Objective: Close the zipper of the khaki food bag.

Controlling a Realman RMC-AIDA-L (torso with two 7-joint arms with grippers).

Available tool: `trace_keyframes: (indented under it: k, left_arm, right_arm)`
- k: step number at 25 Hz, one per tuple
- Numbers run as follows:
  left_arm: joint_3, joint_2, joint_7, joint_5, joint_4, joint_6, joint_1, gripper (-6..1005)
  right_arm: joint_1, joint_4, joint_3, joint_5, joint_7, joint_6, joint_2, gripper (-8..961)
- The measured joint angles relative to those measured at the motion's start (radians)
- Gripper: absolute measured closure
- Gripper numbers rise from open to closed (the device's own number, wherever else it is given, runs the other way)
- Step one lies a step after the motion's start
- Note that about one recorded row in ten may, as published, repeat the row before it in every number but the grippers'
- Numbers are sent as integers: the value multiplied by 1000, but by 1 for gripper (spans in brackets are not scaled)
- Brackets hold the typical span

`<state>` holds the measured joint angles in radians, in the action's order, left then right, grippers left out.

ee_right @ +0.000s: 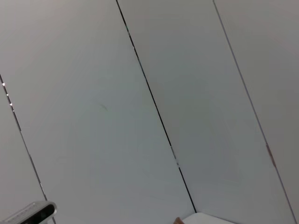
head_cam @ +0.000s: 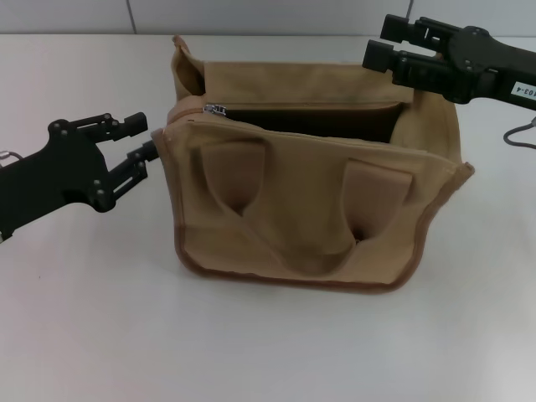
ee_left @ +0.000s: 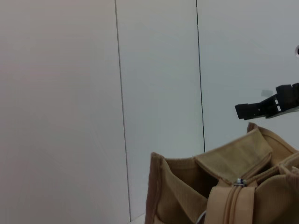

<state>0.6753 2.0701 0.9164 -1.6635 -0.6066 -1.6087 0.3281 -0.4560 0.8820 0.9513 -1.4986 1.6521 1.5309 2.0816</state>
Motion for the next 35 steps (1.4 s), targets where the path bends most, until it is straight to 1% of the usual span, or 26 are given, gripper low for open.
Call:
trace_keyframes:
  k: [3, 5, 11, 12, 13, 14, 18, 21, 23, 29, 33, 35]
  left_arm:
    - [6, 3, -9, 1, 2, 7, -2, 778]
    - [6, 4, -11, 3, 6, 7, -2, 595]
    - [7, 9, -32, 22, 23, 14, 5, 507]
    - [7, 9, -45, 36, 34, 14, 7, 479]
    - [9, 10, -79, 67, 69, 14, 16, 450]
    - [9, 10, -79, 67, 69, 14, 16, 422]
    - [11, 10, -154, 94, 151, 46, 47, 315]
    - [12, 10, -165, 105, 174, 68, 56, 241]
    - [17, 10, -167, 116, 193, 78, 65, 242]
    - [10, 10, -168, 121, 199, 74, 66, 244]
    - [15, 10, -171, 195, 201, 55, 38, 245]
    - [16, 10, -173, 203, 201, 49, 34, 326]
  right_arm:
    - [3, -1, 0, 0, 0, 1, 0, 187]
    - [2, -2, 0, 0, 0, 1, 0, 187]
    - [0, -21, 0, 0, 0, 3, 0, 186]
    - [-1, -23, 0, 0, 0, 4, 0, 186]
    - [-2, -25, 0, 0, 0, 8, 0, 186]
    - [-2, -25, 0, 0, 0, 8, 0, 186]
    - [0, -26, 0, 6, 0, 16, 0, 186]
    - [2, -27, 0, 12, 0, 16, 0, 186]
    - [4, -29, 0, 19, 0, 19, 0, 186]
    - [6, -41, -1, 22, -8, 25, -1, 187]
    - [6, -43, -2, 23, -14, 26, -2, 187]
    - [7, -43, -3, 23, -14, 26, -2, 187]
